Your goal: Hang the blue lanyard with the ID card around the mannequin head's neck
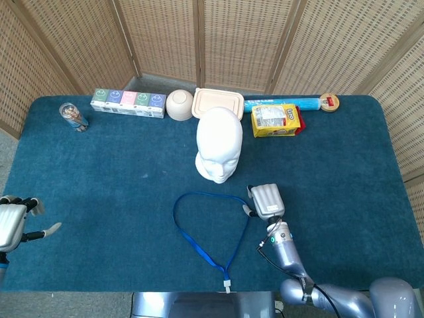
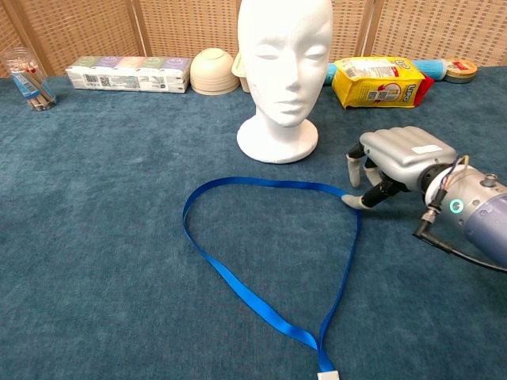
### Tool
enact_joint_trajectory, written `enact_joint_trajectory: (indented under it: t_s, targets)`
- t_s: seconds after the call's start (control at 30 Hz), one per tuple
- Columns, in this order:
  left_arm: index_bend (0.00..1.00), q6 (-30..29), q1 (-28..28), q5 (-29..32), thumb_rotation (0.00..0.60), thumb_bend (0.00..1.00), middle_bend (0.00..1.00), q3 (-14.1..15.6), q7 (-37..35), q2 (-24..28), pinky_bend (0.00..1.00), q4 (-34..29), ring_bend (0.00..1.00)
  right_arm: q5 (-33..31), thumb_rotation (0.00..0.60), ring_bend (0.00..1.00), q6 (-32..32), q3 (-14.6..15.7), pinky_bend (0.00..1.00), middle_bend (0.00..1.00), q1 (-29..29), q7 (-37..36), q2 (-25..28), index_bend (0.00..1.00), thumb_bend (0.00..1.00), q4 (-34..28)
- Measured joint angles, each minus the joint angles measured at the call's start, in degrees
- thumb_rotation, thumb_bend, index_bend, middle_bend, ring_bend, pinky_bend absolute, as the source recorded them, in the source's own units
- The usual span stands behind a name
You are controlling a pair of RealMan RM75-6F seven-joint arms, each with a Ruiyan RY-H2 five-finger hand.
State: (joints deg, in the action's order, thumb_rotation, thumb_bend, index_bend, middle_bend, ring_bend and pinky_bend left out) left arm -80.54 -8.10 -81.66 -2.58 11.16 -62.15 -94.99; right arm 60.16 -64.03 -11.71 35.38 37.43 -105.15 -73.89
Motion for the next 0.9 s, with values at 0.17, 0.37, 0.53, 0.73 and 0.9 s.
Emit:
enact_joint_trajectory:
  t_s: [0.17, 0.37, 0.53, 0.73, 0.9]
  targets:
    - [0.53, 0.06, 0.08, 0.02, 0.273, 0.1, 0.56, 0.11, -0.34, 0.06, 0.32, 0.1, 0.51, -0.46, 0.42, 0.96, 0.07, -0.04, 0.98, 0.76, 0.19, 0.62, -0.23, 0.53, 0.36, 0.08]
    - [0.53, 0.19, 0.09, -0.06, 0.271, 0.1, 0.56, 0.24, -0.6, 0.21, 0.32, 0.01, 0.51, -1.58, 0.419, 0.96, 0.2, -0.26, 0.98, 0.76, 0.5, 1.8, -0.5, 0.54, 0.38, 0.15]
    - [0.53, 0.24, 0.08, -0.09, 0.272, 0.1, 0.56, 0.26, -0.8, 0.35, 0.32, -0.09, 0.51, -2.6, 0.418, 0.96, 0.49, -0.46, 0.99, 0.76, 0.75, 2.52, -0.58, 0.54, 0.39, 0.29]
    - [0.53, 0.33, 0.03, -0.16, 0.276, 0.1, 0.56, 0.29, -0.88, 0.35, 0.32, -0.17, 0.51, -3.39, 0.417, 0.96, 0.94, -0.37, 0.99, 0.76, 1.03, 3.13, -0.45, 0.54, 0.42, 0.57]
    - [0.53, 0.47, -0.04, -0.14, 0.274, 0.1, 0.56, 0.3, -0.94, 0.27, 0.32, -0.18, 0.51, -3.83, 0.418, 0.97, 1.02, -0.39, 1.0, 0.76, 1.21, 3.4, -0.47, 0.54, 0.44, 0.89]
